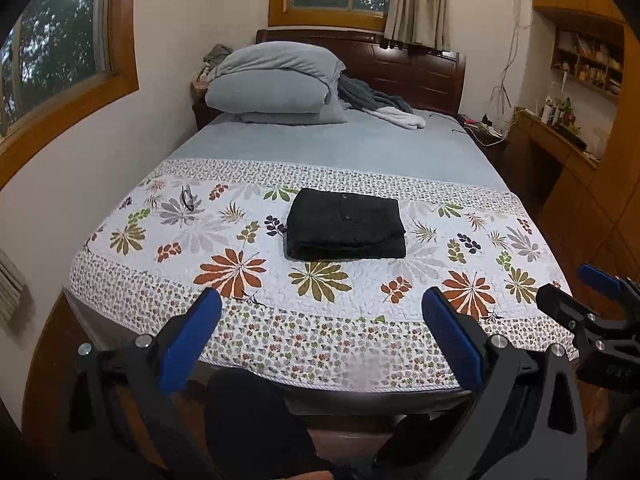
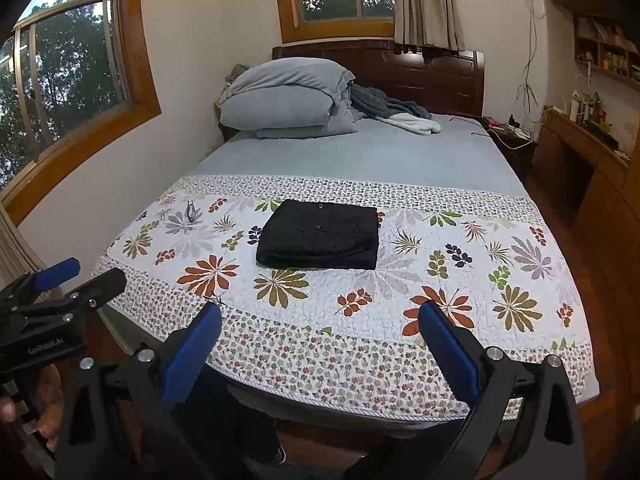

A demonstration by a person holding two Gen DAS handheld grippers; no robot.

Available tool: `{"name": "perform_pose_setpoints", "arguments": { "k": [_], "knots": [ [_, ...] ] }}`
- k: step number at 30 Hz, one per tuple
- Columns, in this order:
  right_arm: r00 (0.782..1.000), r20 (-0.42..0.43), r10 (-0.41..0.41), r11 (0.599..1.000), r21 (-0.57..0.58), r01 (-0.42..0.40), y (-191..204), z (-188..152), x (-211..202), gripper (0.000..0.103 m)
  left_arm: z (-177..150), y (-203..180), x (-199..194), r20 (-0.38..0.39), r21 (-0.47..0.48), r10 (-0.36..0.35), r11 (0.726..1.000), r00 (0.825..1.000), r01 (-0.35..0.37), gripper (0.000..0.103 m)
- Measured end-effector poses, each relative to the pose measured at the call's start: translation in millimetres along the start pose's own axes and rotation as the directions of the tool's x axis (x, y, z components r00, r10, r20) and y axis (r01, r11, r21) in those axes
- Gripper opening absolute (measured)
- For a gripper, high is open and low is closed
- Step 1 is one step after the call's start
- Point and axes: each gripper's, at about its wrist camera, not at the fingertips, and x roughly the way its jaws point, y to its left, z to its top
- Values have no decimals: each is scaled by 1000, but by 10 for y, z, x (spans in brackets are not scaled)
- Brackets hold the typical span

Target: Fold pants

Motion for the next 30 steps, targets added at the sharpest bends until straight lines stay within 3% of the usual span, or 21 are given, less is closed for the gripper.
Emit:
{"name": "perform_pose_setpoints", "arguments": {
  "k": [30],
  "knots": [
    [1000,10,-5,999,45,5,-83,51,48,99,1,22,85,-25,-26,-1,1000,1000,0,100]
  ]
}}
